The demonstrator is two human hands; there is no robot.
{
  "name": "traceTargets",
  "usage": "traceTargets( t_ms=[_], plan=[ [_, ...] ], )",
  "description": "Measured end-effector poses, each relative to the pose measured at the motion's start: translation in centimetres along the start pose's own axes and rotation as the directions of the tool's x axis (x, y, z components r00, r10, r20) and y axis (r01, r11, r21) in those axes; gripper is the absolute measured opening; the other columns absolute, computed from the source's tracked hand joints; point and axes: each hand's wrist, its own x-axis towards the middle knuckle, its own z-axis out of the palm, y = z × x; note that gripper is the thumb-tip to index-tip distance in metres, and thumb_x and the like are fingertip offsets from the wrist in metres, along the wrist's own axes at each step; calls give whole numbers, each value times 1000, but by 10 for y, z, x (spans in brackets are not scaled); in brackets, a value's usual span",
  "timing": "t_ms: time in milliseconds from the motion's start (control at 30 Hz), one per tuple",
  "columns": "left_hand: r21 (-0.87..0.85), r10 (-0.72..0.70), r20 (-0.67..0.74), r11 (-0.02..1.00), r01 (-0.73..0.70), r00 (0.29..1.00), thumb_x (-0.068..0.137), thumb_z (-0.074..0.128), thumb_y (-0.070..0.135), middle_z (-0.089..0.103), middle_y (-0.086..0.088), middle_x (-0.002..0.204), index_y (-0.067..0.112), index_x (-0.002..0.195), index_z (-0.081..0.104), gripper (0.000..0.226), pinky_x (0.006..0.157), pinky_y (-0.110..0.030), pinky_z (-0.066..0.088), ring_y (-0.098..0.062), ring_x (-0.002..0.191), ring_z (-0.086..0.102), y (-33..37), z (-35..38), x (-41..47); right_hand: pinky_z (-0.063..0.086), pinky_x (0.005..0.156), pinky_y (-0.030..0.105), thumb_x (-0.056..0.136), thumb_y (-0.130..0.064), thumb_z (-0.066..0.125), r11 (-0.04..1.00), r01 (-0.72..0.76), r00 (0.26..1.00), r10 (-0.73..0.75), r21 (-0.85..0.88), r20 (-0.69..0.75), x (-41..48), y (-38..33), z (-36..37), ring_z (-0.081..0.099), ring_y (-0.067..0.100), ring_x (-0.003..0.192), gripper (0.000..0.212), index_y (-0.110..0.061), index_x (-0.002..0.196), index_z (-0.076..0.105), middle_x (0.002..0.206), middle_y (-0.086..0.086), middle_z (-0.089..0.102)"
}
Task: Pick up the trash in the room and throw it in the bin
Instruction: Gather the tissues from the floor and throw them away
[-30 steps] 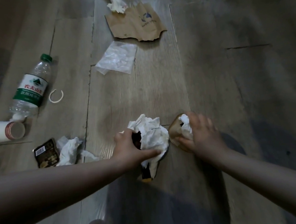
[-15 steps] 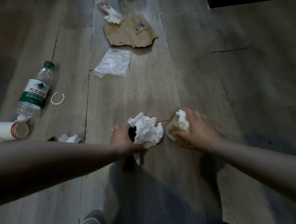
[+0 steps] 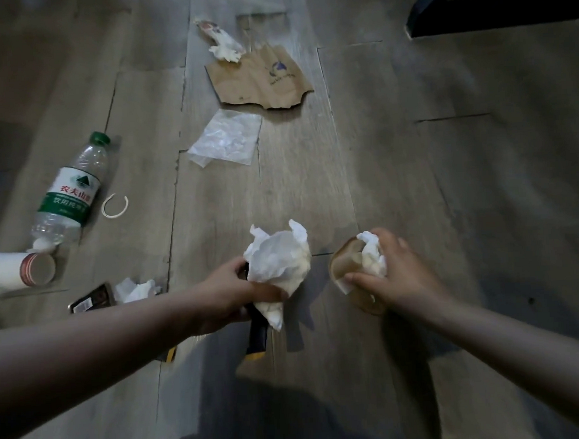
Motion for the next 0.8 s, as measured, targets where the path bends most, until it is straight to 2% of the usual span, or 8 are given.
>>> traceTargets(
  t_ms=[100,167,233,300,467,600,700,800],
  plan=[
    [-17,-5,-7,1000,5,1000,66,75,5,64,-13,115,19,126,49,67,88,-43,56,-29,102,66,6,-6,13,50,86,34,77,-48,73,997,0,1000,0,73,-7,12,-2,1,50,19,114,78,-30,140,31,134,0,45],
    [-42,13,-33,999,-15,999,70,77,5,65,-14,113,18,125,51,63,91,-47,54,-30,102,66,13,-10,19,53,76,32,76,-49,72,988,-31,999,29,153,18,19,-4,-5,51,16,111,79,-34,140,29,134,-3,44],
    [-84,25,-83,996,-32,996,67,81,8,64,-14,114,19,128,48,70,80,-43,58,-30,99,67,22,-15,22,54,75,33,75,-50,71,974,-67,998,60,216,37,23,-8,-17,50,17,113,81,-36,142,26,136,-5,41],
    [-126,34,-121,991,-49,992,68,81,7,63,-14,114,20,130,47,72,70,-35,57,-29,95,68,31,-17,15,53,81,37,75,-51,70,967,-114,993,107,227,41,22,-15,-33,48,19,118,84,-36,144,24,138,-5,39],
    [-230,-15,-227,972,-39,974,72,78,1,68,-11,106,15,125,54,60,64,-28,55,-21,85,71,58,2,-42,49,86,38,74,-51,72,946,-230,972,233,230,13,-14,-60,-72,47,20,120,82,-33,142,29,136,-1,42],
    [-302,-46,-234,953,-28,971,70,80,1,69,-12,104,9,123,55,60,64,-30,56,-25,87,71,99,24,-119,49,88,37,72,-51,73,911,-279,958,288,302,16,-64,-115,-117,52,20,115,78,-33,137,34,131,0,49],
    [-350,-57,-243,936,-33,968,74,75,-1,69,-12,100,10,119,56,51,58,-27,55,-21,79,71,147,43,-191,49,90,36,72,-46,76,885,-312,941,337,344,-14,-105,-163,-174,53,20,113,74,-32,135,39,129,1,50],
    [-351,-50,-243,936,-40,969,70,79,2,69,-14,103,11,120,57,56,59,-28,55,-22,82,70,200,61,-258,48,94,41,72,-45,76,888,-318,931,358,334,-67,-141,-207,-248,51,24,117,75,-31,135,38,134,3,47]
  ],
)
